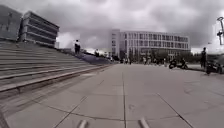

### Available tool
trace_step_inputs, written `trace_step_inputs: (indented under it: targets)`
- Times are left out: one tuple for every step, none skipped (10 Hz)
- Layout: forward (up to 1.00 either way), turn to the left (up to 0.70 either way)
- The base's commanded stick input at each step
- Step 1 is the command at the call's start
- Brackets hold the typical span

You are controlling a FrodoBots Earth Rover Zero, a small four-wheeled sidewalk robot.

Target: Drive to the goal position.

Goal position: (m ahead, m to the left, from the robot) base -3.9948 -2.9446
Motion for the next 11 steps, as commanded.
trace_step_inputs:
  targets:
    - [0.5,0.0]
    - [0.5,0.0]
    - [0.5,0.0]
    - [0.5,0.0]
    - [0.5,0.0]
    - [0.5,0.0]
    - [0.5,0.0]
    - [0.5,0.0]
    - [0.5,0.0]
    - [0.5,0.0]
    - [0.5,0.0]
